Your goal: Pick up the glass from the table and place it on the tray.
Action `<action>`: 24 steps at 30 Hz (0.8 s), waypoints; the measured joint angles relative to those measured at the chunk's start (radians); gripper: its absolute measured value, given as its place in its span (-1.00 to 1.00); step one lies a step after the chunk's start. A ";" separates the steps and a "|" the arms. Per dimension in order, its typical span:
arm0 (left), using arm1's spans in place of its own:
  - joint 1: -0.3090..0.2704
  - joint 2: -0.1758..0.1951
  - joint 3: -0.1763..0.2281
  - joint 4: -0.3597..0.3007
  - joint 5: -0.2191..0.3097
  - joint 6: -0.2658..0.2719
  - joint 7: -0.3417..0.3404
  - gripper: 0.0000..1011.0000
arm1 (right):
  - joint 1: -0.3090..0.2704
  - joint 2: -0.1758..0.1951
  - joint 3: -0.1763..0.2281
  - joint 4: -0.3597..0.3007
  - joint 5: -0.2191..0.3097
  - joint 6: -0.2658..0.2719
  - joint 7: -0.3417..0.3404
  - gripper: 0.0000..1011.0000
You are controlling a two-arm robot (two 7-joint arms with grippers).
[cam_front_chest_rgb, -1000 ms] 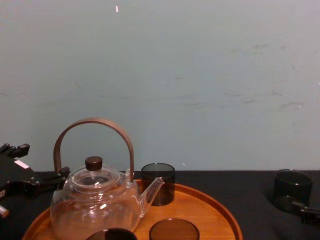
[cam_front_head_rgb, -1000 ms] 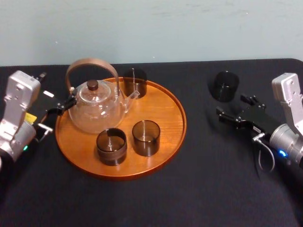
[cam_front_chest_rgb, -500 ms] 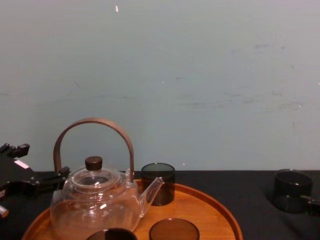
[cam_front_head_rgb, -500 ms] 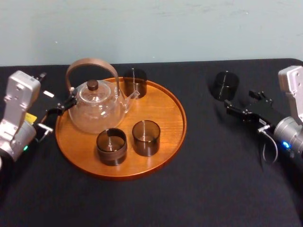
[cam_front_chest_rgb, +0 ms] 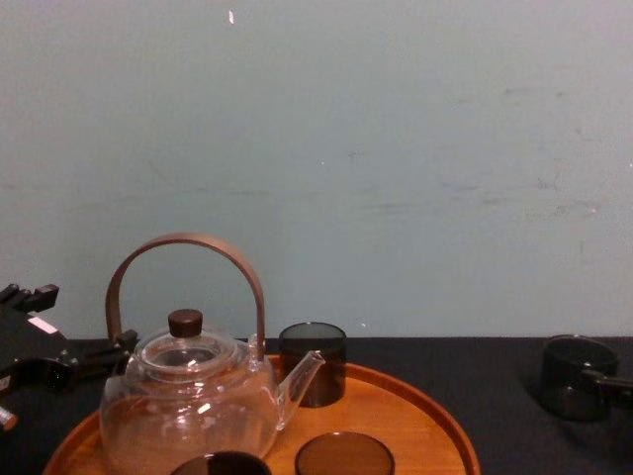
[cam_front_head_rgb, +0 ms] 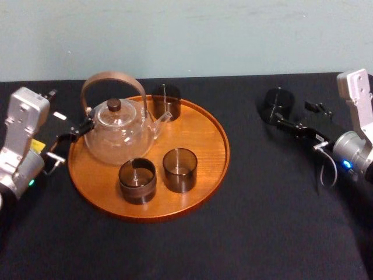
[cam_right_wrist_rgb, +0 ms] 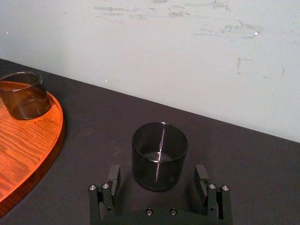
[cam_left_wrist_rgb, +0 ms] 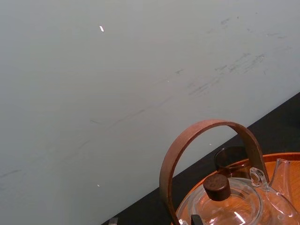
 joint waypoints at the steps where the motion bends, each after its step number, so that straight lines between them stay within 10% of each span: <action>1: 0.000 0.000 0.000 0.000 0.000 0.000 0.000 1.00 | 0.006 -0.002 -0.002 0.007 -0.002 0.000 0.001 0.98; 24: 0.000 0.000 0.000 0.000 0.000 0.000 0.000 1.00 | 0.174 -0.063 -0.030 0.241 -0.046 -0.007 0.021 0.98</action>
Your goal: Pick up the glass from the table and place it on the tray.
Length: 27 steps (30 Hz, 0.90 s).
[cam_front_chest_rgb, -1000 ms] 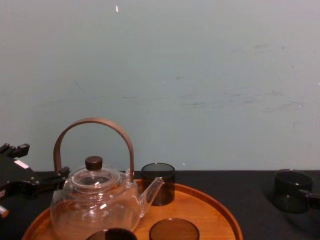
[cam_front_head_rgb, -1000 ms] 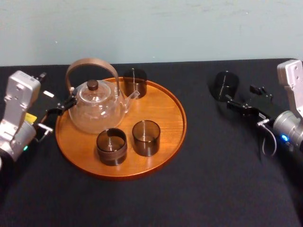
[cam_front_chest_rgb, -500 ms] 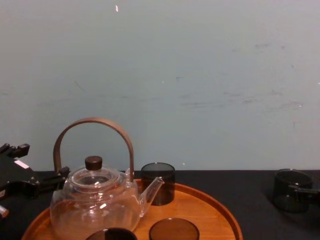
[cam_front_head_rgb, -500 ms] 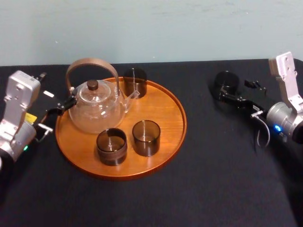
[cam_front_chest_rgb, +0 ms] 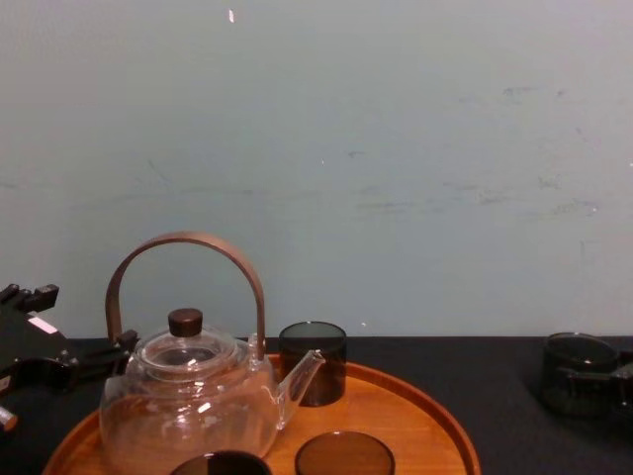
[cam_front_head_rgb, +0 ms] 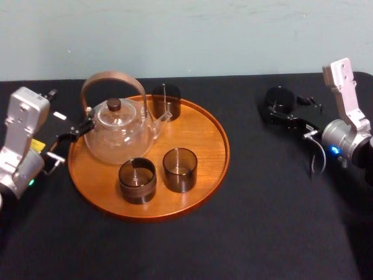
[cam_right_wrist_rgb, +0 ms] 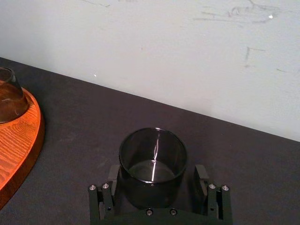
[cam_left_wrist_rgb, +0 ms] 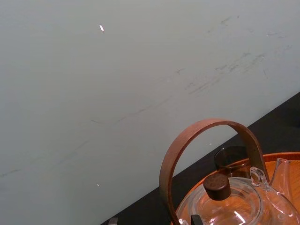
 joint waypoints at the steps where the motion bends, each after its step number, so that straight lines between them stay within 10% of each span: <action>1: 0.000 0.000 0.000 0.000 0.000 0.000 0.000 1.00 | 0.007 -0.004 -0.001 0.011 -0.002 -0.004 0.002 0.98; 27: 0.000 0.000 0.000 0.000 0.000 0.000 0.000 1.00 | 0.093 -0.049 -0.015 0.141 -0.036 -0.064 0.019 0.98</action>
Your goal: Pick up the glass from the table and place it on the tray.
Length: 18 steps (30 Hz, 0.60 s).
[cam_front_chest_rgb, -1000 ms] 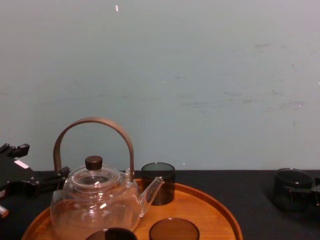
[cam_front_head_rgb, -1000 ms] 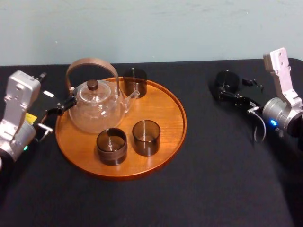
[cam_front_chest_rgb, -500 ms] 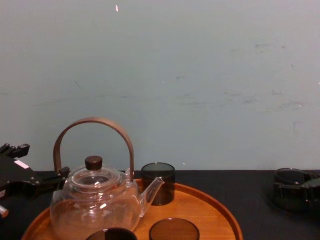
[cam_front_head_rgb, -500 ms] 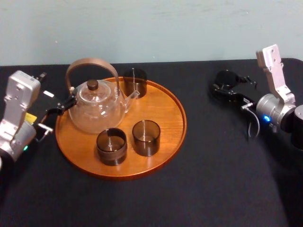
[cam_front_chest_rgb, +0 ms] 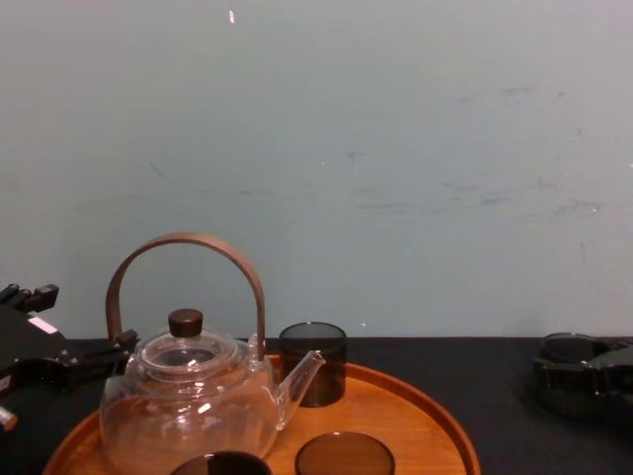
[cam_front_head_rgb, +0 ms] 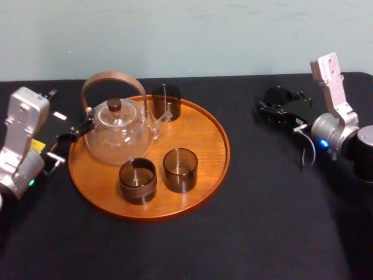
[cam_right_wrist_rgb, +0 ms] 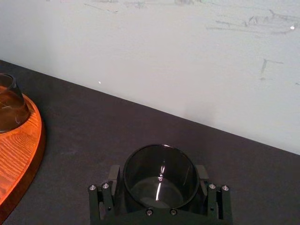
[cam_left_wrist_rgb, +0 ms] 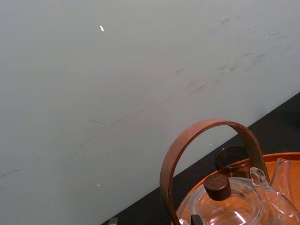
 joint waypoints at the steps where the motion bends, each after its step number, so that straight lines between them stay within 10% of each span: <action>1: 0.000 0.000 0.000 0.000 0.000 0.000 0.000 1.00 | 0.000 0.000 0.000 -0.001 0.000 0.000 0.000 0.98; 18: 0.000 0.000 0.000 0.000 0.000 0.000 0.000 1.00 | -0.005 0.003 0.001 -0.008 0.003 0.003 0.000 0.94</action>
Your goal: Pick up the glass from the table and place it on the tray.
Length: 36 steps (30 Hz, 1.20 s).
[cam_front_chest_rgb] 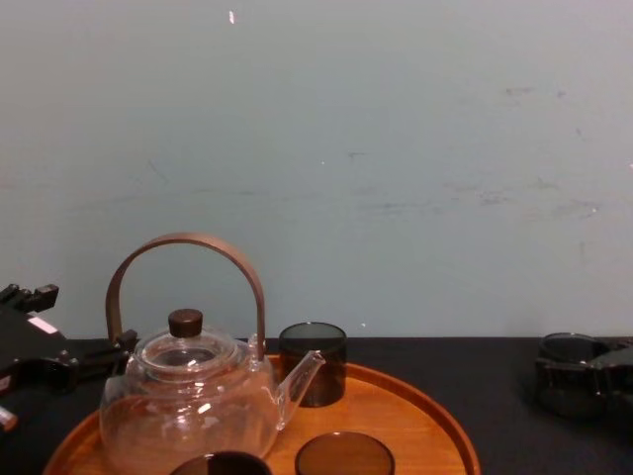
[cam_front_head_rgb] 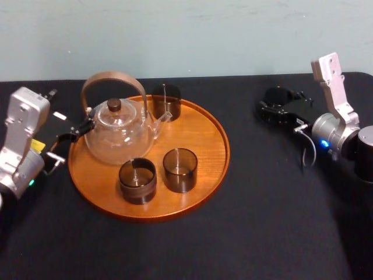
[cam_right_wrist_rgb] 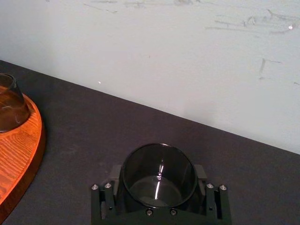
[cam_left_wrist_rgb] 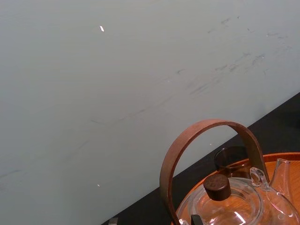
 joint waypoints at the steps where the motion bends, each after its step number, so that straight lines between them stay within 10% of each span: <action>1: 0.000 0.000 0.000 0.000 0.000 0.000 0.000 1.00 | 0.000 0.000 0.000 0.000 0.000 0.000 0.000 0.90; 36: 0.000 0.000 0.000 0.000 0.000 0.000 0.000 1.00 | -0.002 0.001 0.000 -0.003 0.001 0.002 0.000 0.79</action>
